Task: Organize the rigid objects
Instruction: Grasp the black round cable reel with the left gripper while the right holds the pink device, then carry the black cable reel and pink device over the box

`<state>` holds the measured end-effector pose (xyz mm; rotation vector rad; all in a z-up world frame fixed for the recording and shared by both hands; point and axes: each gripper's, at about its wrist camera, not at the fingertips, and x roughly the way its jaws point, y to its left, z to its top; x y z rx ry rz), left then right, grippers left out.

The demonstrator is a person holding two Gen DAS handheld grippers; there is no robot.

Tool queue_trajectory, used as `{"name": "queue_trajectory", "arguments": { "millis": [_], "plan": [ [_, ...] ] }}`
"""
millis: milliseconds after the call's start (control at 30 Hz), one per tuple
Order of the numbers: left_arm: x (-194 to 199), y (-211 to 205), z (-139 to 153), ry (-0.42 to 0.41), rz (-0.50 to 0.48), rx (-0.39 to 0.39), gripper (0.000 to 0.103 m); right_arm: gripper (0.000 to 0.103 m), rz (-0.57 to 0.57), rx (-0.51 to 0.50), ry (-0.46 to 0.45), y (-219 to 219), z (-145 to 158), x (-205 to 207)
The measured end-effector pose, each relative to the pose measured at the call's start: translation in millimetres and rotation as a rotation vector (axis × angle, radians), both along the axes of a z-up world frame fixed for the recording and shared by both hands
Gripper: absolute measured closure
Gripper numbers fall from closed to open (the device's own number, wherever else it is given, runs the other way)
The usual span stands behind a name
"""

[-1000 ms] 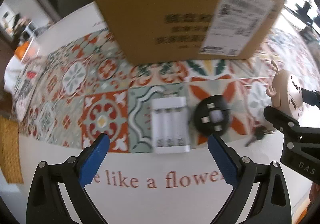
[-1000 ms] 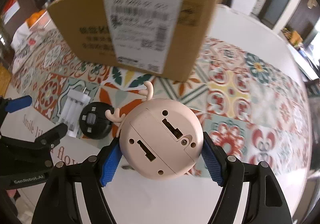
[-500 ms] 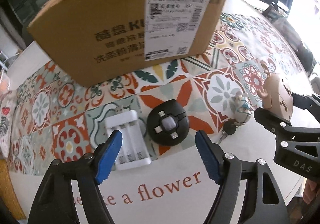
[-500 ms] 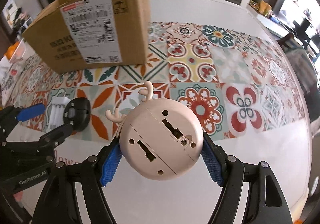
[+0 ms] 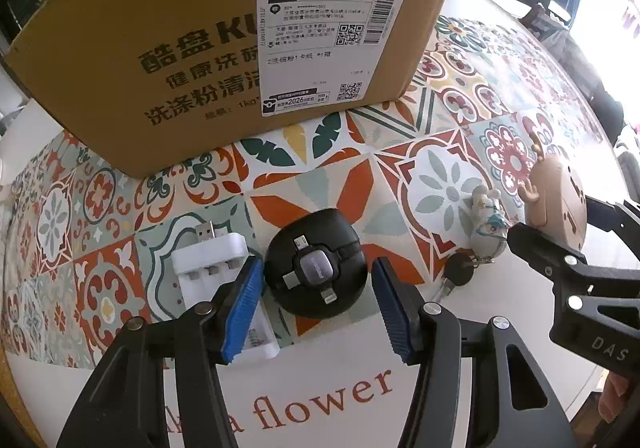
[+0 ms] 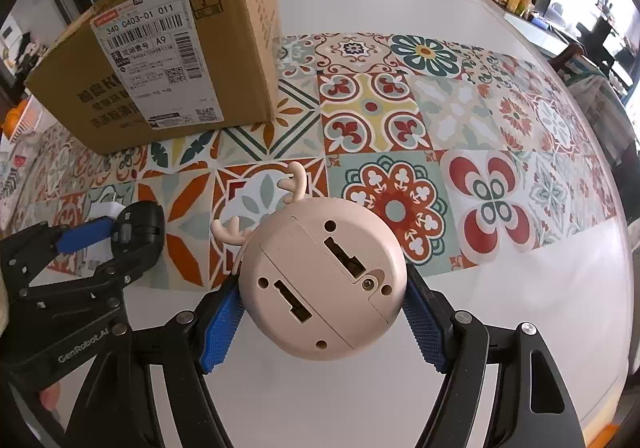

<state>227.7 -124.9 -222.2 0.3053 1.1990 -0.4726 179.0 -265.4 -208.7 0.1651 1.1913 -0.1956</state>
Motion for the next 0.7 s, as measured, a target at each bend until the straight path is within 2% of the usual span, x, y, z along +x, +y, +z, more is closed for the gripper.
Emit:
{"name": "queue_trajectory", "arguments": {
  "millis": [400, 700],
  "plan": [
    [1, -10, -15, 0.002, -0.003, 0.005, 0.048, 0.029, -0.007, -0.007, 0.021, 0, -7, -3],
    [-7, 3, 0, -0.018, 0.017, -0.024, 0.048, 0.029, 0.006, -0.01, 0.003, 7, 5, -9]
  ]
}}
